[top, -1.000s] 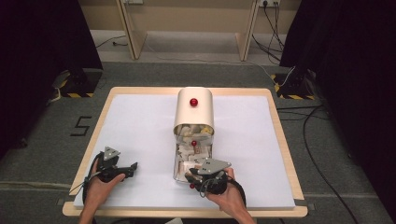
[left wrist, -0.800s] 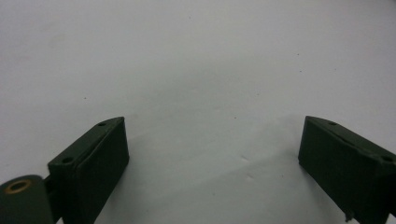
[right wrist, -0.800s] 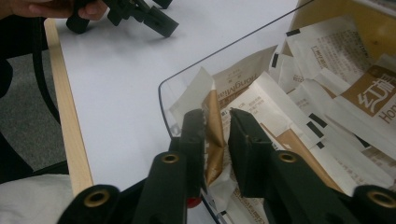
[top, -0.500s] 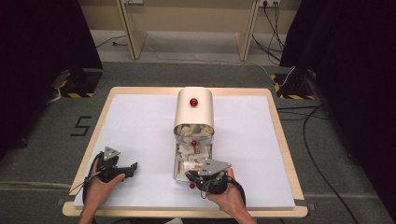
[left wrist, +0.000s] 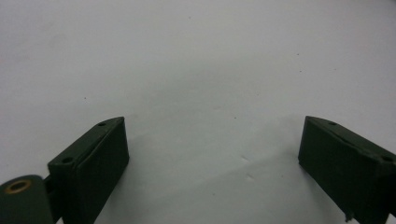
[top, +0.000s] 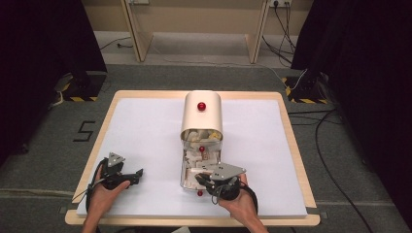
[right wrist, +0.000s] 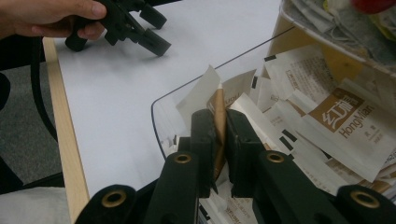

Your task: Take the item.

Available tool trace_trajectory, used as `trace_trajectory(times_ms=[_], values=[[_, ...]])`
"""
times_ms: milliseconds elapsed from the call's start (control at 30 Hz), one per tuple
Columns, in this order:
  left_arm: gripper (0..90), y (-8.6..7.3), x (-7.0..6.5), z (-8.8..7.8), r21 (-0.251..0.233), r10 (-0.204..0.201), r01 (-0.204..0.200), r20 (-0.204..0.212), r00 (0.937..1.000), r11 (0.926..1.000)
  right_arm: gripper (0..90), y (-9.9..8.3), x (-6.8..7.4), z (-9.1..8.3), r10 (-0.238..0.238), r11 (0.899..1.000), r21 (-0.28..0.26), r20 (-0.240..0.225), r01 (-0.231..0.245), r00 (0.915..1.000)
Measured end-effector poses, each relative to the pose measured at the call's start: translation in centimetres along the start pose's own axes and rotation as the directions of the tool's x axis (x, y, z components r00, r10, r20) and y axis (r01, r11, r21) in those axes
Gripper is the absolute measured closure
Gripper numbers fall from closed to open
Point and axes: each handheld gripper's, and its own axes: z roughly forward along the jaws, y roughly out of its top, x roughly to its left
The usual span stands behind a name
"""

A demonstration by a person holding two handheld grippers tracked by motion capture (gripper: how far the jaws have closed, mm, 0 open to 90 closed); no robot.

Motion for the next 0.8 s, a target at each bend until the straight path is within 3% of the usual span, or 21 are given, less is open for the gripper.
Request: trace_trajectory(times_ms=[800], values=[[7.8, 0.0, 0.0, 0.0, 0.000, 0.000, 0.000, 0.000, 1.0000, 1.0000, 82.7, 0.6, -1.7, -2.6, 0.047, 0.997, -0.066, 0.059, -0.043, 0.9971]])
